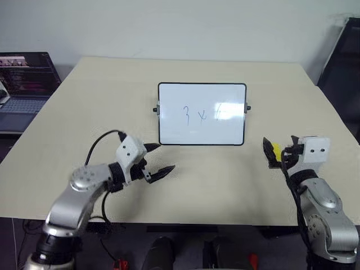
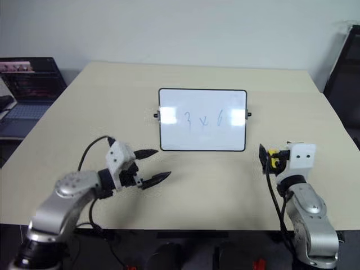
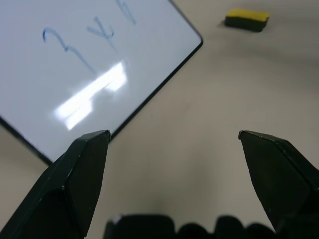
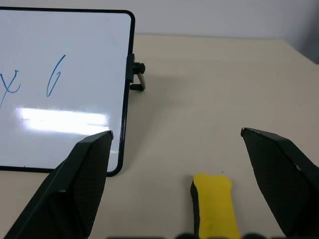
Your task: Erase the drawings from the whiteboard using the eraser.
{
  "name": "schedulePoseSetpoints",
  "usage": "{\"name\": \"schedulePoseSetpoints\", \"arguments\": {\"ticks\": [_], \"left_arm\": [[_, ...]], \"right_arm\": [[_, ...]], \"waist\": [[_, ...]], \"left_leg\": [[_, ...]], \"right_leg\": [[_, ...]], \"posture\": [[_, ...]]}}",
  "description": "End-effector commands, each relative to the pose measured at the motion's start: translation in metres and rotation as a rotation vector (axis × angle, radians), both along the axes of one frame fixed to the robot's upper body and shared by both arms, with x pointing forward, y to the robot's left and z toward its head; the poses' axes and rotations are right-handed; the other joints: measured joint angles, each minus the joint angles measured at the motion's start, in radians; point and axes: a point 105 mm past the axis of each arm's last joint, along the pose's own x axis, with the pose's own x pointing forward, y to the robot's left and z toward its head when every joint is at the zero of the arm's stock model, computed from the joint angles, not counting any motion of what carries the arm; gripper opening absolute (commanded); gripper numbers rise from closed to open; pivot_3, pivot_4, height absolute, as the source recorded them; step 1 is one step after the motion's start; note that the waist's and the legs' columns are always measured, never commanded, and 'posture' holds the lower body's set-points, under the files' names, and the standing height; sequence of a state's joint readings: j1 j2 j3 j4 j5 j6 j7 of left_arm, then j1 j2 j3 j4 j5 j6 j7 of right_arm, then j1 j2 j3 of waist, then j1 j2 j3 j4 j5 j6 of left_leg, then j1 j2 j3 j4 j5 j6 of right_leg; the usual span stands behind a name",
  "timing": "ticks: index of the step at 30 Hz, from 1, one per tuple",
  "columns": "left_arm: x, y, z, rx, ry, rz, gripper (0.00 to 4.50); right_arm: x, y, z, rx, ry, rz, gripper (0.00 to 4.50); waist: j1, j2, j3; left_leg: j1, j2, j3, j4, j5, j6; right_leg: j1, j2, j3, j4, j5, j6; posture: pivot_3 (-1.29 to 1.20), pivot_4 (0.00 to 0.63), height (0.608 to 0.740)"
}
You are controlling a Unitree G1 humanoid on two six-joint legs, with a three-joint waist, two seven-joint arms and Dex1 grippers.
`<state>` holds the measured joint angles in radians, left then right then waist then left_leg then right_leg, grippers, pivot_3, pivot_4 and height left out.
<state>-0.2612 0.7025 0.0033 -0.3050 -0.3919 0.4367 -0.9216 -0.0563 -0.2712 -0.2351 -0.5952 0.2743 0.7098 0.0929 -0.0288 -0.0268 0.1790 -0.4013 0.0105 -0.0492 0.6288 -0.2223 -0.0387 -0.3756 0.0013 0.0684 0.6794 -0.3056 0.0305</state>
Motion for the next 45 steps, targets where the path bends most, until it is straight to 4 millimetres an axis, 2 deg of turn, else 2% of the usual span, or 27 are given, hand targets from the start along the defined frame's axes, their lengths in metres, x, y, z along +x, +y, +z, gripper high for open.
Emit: {"name": "schedulePoseSetpoints", "arguments": {"ticks": [1,6,12,15,17,23,31,44,45], "left_arm": [[0.000,-0.021,0.013,0.000,0.011,-0.174,4.50],[0.005,-0.042,0.021,0.077,0.006,-0.396,4.50],[0.005,-0.059,0.024,0.093,0.000,-0.549,4.50],[0.005,-0.064,0.025,0.097,-0.008,-0.581,4.50],[0.012,-0.070,0.030,0.082,-0.036,-0.571,4.50],[0.018,-0.063,0.024,0.107,-0.049,-0.571,4.50],[0.018,-0.055,0.016,0.124,-0.047,-0.557,4.50],[0.016,-0.056,0.018,0.131,-0.057,-0.554,4.50],[0.017,-0.056,0.018,0.131,-0.059,-0.553,4.50]], "right_arm": [[0.003,-0.009,0.005,-0.017,0.055,-0.017,4.46],[0.013,-0.018,0.004,-0.062,0.125,-0.033,4.46],[0.028,-0.023,-0.006,-0.051,0.190,-0.054,4.46],[0.033,-0.024,-0.008,-0.038,0.197,-0.054,4.46],[0.038,-0.032,-0.010,-0.029,0.210,-0.080,4.46],[0.044,-0.032,-0.019,-0.001,0.246,-0.069,4.46],[0.042,-0.035,-0.030,-0.007,0.284,-0.071,4.46],[0.041,-0.034,-0.041,0.034,0.311,-0.068,4.46],[0.041,-0.034,-0.041,0.042,0.312,-0.070,4.10]], "waist": [[0.000,0.000,0.000],[-0.003,0.000,0.000],[-0.010,0.000,0.000],[-0.011,0.000,0.000],[-0.010,0.000,0.000],[-0.011,0.000,0.000],[-0.009,0.000,0.000],[-0.009,0.000,0.000],[-0.009,0.000,0.000]], "left_leg": [[0.000,-0.001,0.000,0.000,0.000,0.000],[-0.001,-0.001,0.001,0.000,0.000,0.000],[-0.001,0.000,0.003,-0.001,0.000,0.000],[-0.003,0.000,0.003,-0.001,0.000,0.000],[-0.006,0.000,0.002,0.000,0.000,0.000],[-0.010,0.000,0.002,0.000,0.000,0.000],[-0.014,0.000,0.001,0.001,0.000,0.001],[-0.014,0.000,0.000,0.001,0.000,0.000],[-0.014,0.000,0.000,0.002,0.000,0.001]], "right_leg": [[0.000,0.000,0.000,0.000,0.000,0.000],[-0.001,0.003,-0.001,0.000,-0.001,0.002],[-0.002,0.005,0.000,0.001,-0.001,0.001],[-0.005,0.005,0.000,0.001,0.001,-0.003],[-0.007,0.005,0.000,0.001,0.002,-0.003],[-0.011,0.005,0.000,0.002,0.002,-0.004],[-0.014,0.005,-0.001,0.002,0.002,-0.004],[-0.013,0.005,-0.002,0.003,0.002,-0.004],[-0.013,0.005,-0.002,0.003,0.002,-0.004]], "posture": [[0.00,0.150,0.740],[0.00,0.150,0.740],[0.00,0.150,0.740],[0.00,0.150,0.740],[0.00,0.150,0.740],[0.00,0.150,0.740],[0.00,0.150,0.740],[0.00,0.150,0.740],[0.00,0.150,0.740]]}}
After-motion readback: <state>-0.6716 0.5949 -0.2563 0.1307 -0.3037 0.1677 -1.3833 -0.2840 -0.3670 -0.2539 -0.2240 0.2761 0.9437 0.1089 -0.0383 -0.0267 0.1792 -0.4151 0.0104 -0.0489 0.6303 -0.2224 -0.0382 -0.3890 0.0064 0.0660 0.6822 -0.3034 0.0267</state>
